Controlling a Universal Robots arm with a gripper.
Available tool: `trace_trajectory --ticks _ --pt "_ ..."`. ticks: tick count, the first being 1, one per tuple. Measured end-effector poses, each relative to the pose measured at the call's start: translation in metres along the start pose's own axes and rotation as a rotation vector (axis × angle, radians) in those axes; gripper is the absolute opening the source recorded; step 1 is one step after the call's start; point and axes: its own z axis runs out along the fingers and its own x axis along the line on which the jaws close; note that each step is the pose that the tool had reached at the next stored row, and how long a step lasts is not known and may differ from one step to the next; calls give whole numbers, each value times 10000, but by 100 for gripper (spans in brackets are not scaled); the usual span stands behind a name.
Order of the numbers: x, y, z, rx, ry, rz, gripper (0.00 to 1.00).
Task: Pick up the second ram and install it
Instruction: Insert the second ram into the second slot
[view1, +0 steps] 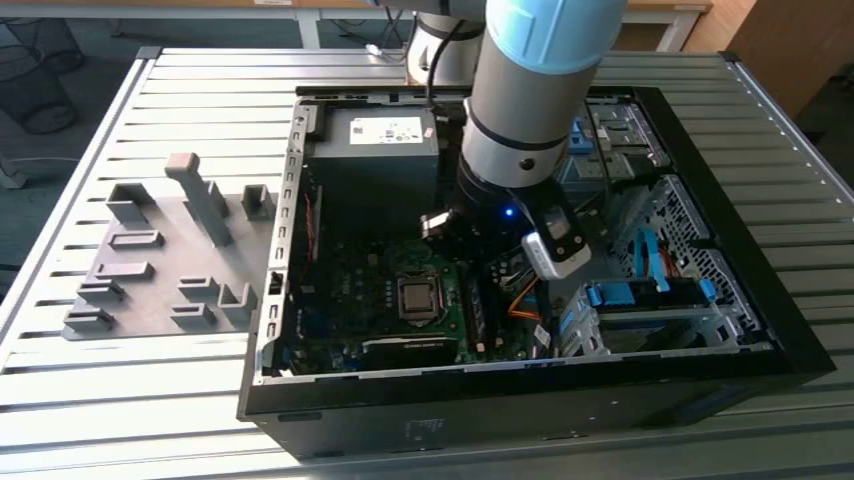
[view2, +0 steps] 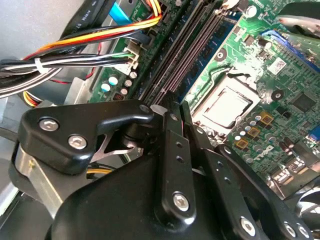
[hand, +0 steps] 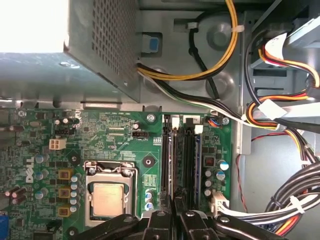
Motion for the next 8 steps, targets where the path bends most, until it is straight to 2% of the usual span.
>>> trace_trajectory --ticks 8 --pt "-15 -1 23 -5 -4 232 14"
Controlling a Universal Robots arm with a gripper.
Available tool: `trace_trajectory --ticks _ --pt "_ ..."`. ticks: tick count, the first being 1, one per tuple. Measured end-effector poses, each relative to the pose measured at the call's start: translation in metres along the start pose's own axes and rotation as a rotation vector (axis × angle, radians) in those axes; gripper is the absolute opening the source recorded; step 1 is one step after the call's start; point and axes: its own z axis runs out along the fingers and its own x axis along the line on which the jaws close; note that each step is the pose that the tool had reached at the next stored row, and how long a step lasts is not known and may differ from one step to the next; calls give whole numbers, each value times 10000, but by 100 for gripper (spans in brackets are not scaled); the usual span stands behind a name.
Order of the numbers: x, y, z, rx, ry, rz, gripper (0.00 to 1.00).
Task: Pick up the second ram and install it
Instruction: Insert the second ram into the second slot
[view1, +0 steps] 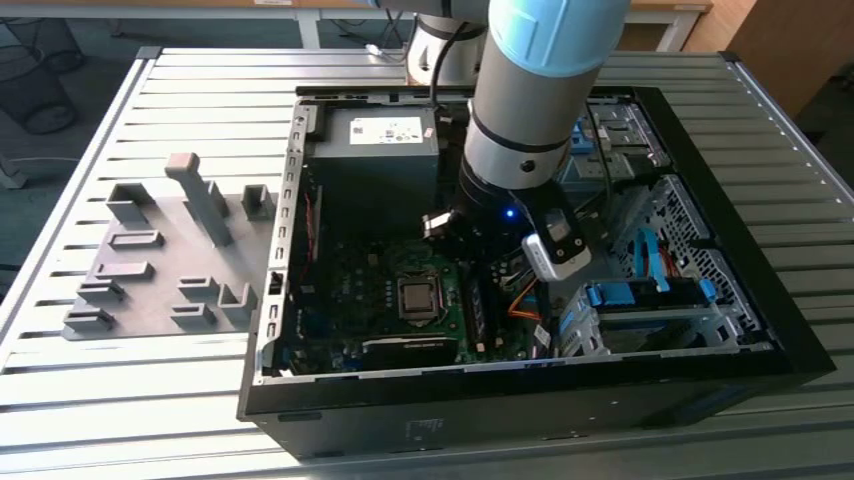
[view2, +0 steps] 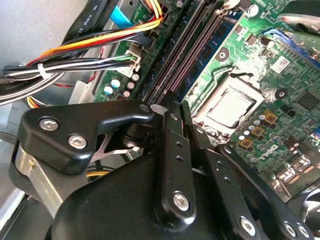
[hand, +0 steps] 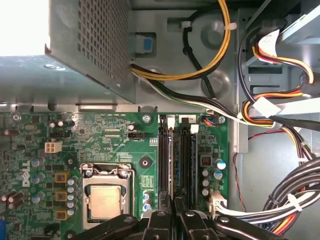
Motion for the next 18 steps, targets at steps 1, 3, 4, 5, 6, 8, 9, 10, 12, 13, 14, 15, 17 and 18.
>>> trace_trajectory --ticks 1,3,4,5,6,8,9,10,12,13,14,15,17,18 --pt "0 -1 5 1 0 -1 14" --pt "-1 -1 10 3 1 -1 14" --pt "-1 -1 13 2 1 0 14" --pt "-1 -1 16 1 0 -1 14" --pt "-1 -1 18 2 1 -1 14" --pt "-1 -1 23 1 0 -1 14" --pt "-1 -1 25 1 1 -1 14" --pt "-1 -1 27 1 0 -1 14" --pt "-1 -1 31 1 1 0 14" --pt "-1 -1 34 1 0 0 14" --pt "-2 -1 36 0 0 0 14" --pt "-2 -1 39 1 1 -1 14" --pt "-2 -1 43 2 1 -1 14" --pt "-2 -1 46 1 0 -1 14"
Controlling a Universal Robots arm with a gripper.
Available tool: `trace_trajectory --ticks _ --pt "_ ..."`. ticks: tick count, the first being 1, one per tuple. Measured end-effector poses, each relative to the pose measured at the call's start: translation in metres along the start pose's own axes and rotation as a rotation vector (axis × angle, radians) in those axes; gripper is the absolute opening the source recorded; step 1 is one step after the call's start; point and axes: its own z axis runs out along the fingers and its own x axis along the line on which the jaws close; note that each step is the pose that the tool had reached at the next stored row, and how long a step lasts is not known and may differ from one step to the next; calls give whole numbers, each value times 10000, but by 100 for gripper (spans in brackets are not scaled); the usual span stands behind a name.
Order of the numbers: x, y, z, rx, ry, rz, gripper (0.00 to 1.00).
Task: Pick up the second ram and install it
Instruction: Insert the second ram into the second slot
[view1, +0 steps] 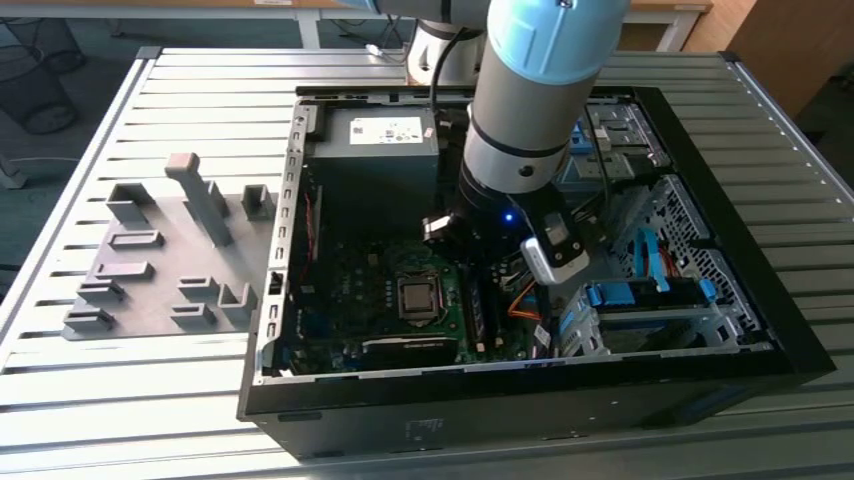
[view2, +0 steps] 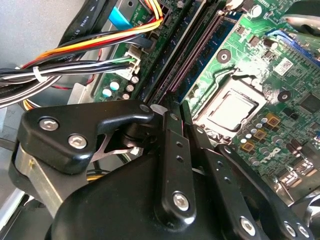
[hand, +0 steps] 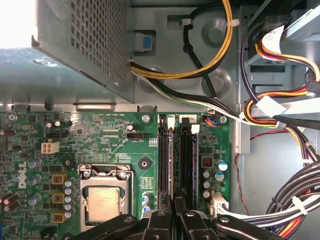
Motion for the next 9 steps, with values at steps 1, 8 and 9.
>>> trace_trajectory --ticks 1,8,9 --pt "0 0 4 -1 0 0 14" --pt "-1 -1 22 3 1 0 14" --pt "-1 -1 22 2 1 0 14"
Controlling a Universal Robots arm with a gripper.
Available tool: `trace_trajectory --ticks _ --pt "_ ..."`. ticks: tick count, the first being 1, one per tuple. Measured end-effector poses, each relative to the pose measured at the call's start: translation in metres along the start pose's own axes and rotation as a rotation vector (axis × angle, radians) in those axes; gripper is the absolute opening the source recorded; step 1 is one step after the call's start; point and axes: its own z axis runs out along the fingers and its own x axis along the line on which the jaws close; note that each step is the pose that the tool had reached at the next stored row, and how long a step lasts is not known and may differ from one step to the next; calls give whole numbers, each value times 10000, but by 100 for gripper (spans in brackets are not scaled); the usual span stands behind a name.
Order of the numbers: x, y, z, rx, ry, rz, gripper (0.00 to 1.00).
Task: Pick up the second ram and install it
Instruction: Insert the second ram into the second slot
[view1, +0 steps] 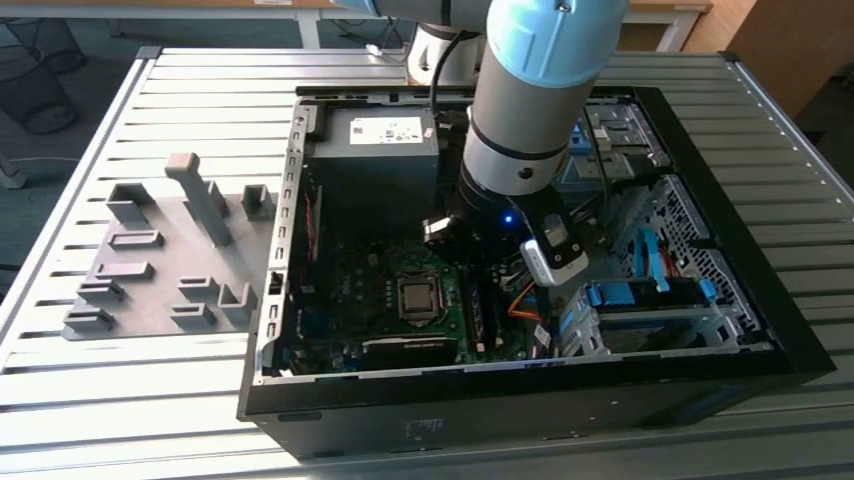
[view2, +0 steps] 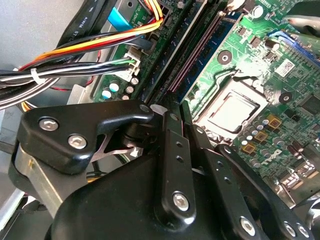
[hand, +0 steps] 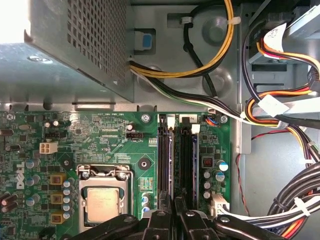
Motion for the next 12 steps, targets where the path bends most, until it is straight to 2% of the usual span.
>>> trace_trajectory --ticks 12 --pt "0 1 -26 6 -3 134 14"
